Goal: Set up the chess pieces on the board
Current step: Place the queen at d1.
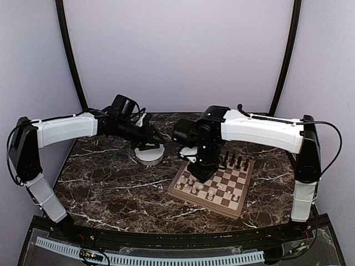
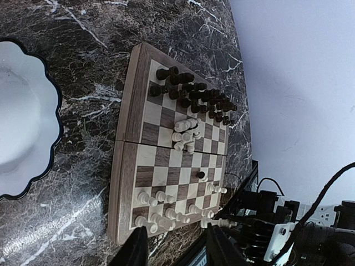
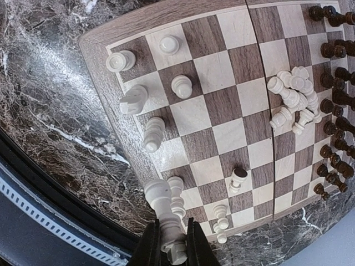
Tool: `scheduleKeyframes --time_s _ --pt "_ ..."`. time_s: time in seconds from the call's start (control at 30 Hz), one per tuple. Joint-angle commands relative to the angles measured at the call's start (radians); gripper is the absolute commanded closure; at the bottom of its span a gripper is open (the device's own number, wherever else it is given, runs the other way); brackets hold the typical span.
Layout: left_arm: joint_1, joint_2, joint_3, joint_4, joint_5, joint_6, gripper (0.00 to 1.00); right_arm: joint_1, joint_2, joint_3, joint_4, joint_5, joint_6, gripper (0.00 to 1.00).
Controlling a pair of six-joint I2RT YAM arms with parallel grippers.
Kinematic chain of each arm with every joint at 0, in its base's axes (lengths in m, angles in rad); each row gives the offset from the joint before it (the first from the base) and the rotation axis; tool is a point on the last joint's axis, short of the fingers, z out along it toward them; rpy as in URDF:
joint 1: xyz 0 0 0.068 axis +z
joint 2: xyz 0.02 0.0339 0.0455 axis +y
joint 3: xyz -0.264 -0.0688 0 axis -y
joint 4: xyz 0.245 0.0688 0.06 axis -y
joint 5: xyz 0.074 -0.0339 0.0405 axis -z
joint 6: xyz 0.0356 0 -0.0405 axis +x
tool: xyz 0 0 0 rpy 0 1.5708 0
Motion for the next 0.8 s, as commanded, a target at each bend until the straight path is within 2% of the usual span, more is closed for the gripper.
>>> scheduleKeyframes --time_s 0.0,0.77 --pt "0.006 -0.049 -0.013 -0.024 0.002 0.016 0.62 0.023 0.031 -0.008 -0.002 0.024 -0.021 1.00" --pt "0.008 -0.037 -0.017 -0.031 0.012 0.010 0.62 0.045 0.100 -0.046 -0.001 0.084 -0.022 0.99"
